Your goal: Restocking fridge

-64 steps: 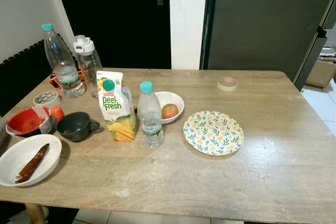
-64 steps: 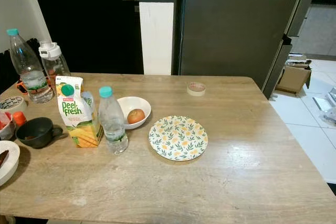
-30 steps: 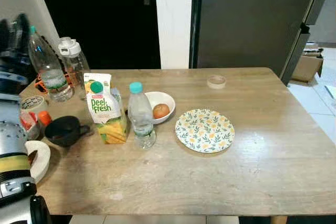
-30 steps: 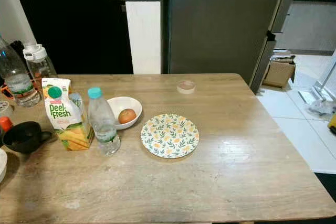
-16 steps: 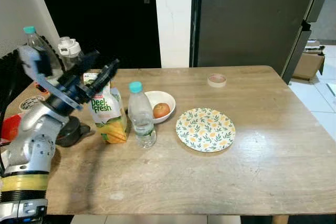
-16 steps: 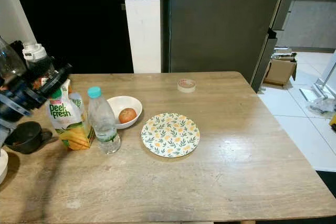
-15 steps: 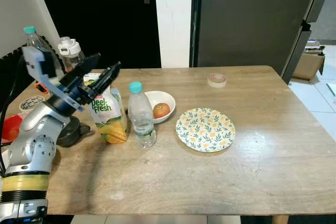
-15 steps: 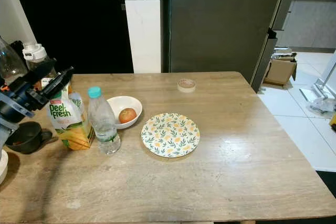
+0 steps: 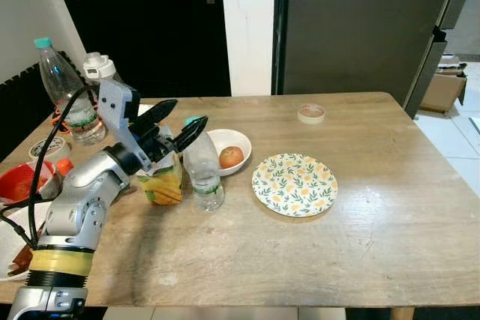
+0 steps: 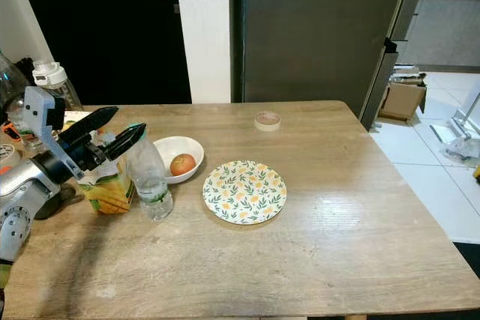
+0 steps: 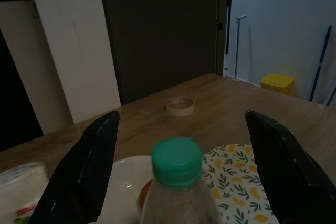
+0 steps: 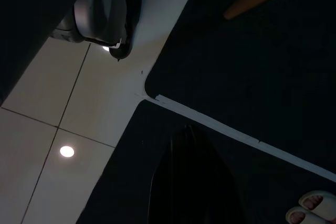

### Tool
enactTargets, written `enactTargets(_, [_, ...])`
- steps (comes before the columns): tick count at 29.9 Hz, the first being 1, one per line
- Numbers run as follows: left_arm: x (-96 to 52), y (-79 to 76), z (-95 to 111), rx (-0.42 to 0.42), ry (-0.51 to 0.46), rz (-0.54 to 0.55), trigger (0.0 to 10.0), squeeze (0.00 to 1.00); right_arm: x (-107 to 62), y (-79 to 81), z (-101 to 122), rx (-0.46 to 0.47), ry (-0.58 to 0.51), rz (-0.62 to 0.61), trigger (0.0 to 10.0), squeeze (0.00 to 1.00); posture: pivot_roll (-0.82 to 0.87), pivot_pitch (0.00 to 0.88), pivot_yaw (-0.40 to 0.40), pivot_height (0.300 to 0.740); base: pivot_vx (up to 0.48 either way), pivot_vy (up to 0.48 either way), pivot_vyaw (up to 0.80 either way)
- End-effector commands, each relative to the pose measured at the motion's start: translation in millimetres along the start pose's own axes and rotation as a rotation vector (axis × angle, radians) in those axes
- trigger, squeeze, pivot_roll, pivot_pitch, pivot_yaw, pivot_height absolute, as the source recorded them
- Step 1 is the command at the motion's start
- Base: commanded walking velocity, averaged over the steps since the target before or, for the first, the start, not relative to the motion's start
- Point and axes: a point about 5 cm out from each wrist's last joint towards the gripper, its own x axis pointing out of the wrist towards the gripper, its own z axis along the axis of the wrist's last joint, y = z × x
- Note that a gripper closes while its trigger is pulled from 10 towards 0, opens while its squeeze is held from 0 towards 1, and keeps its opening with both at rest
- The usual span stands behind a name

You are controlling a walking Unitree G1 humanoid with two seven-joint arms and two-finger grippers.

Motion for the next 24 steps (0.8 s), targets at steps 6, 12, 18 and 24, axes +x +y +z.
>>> enactTargets(6, [5.6, -4.4, -6, -0.002, 0.038, 0.01, 10.0, 0.0, 0.6, 4.0, 0, 0.006, -0.001, 0.007, 10.0, 0.0, -0.09, 0.0, 0.043, 0.74, 0.0, 0.0, 0.0])
enactTargets(12, [10.5, -13.1, -15, -0.034, 0.061, 0.0, 10.0, 0.0, 0.4, 3.7, -1, 0.008, 0.003, 0.004, 10.0, 0.0, -0.09, 0.0, 0.045, 0.74, 0.0, 0.0, 0.0])
enactTargets(18, [16.8, -16.5, -26, -0.021, 0.087, 0.034, 10.0, 0.0, 0.4, 3.4, -1, 0.009, 0.002, 0.003, 10.0, 0.0, -0.09, 0.0, 0.045, 0.74, 0.0, 0.0, 0.0])
enactTargets(24, [18.3, -11.5, -25, -0.02, 0.073, 0.085, 10.0, 0.0, 0.4, 3.5, -1, 0.008, 0.003, 0.005, 10.0, 0.0, -0.09, 0.0, 0.045, 0.74, 0.0, 0.0, 0.0])
